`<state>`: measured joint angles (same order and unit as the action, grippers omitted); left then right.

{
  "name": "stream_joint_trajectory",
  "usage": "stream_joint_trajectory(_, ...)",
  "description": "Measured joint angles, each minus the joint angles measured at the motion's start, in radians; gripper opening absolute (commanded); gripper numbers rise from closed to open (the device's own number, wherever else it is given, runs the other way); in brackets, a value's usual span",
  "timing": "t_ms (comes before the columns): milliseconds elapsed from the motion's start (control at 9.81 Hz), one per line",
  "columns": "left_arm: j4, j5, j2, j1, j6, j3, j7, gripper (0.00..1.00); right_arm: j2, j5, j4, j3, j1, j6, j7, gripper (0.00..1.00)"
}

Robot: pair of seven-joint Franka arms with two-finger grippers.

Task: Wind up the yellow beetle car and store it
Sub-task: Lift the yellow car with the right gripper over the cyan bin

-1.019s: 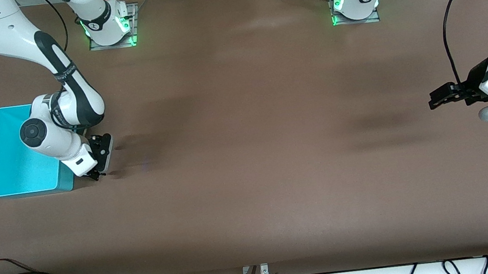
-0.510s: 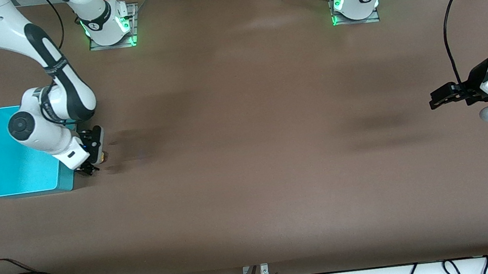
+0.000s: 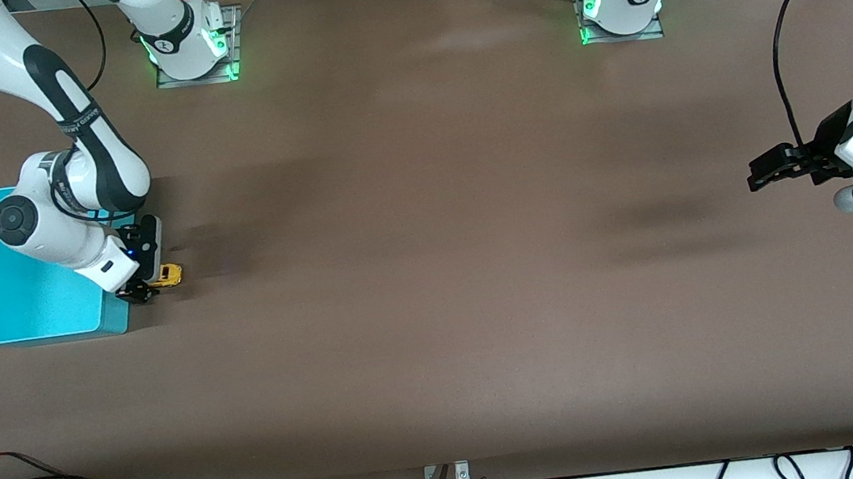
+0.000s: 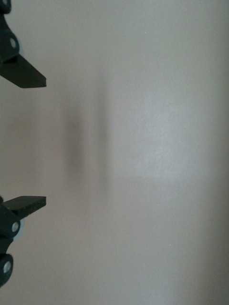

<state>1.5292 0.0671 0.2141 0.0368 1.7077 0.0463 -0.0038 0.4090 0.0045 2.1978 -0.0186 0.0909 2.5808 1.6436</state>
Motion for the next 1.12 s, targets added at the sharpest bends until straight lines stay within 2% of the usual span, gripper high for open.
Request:
stream_joint_trajectory(102, -0.001, 0.000, 0.000, 0.000, 0.000, 0.000, 0.000, 1.00, 0.000, 0.000, 0.001, 0.000, 0.000, 0.000, 0.001, 0.04)
stream_joint_trajectory(204, -0.001, 0.000, 0.000, 0.000, 0.000, 0.001, 0.000, 1.00, -0.001, 0.000, 0.001, 0.000, 0.000, 0.002, 0.003, 0.00)
stream_joint_trajectory(408, -0.002, 0.000, 0.000, 0.001, 0.000, 0.000, 0.001, 1.00, -0.007, 0.000, 0.000, -0.002, 0.000, 0.002, 0.016, 0.00)
stream_joint_trajectory(612, -0.002, 0.000, 0.000, 0.001, -0.001, 0.000, 0.001, 1.00, -0.054, 0.000, -0.012, -0.023, 0.000, -0.044, 0.021, 0.00)
stream_joint_trajectory(917, -0.002, 0.000, 0.000, 0.001, -0.002, 0.000, 0.001, 1.00, -0.199, 0.067, -0.098, -0.061, -0.001, -0.348, 0.021, 0.00)
stream_joint_trajectory(1121, -0.002, 0.000, 0.000, 0.001, -0.006, 0.000, 0.001, 1.00, -0.249, 0.074, -0.128, -0.061, 0.004, -0.445, 0.029, 0.00)
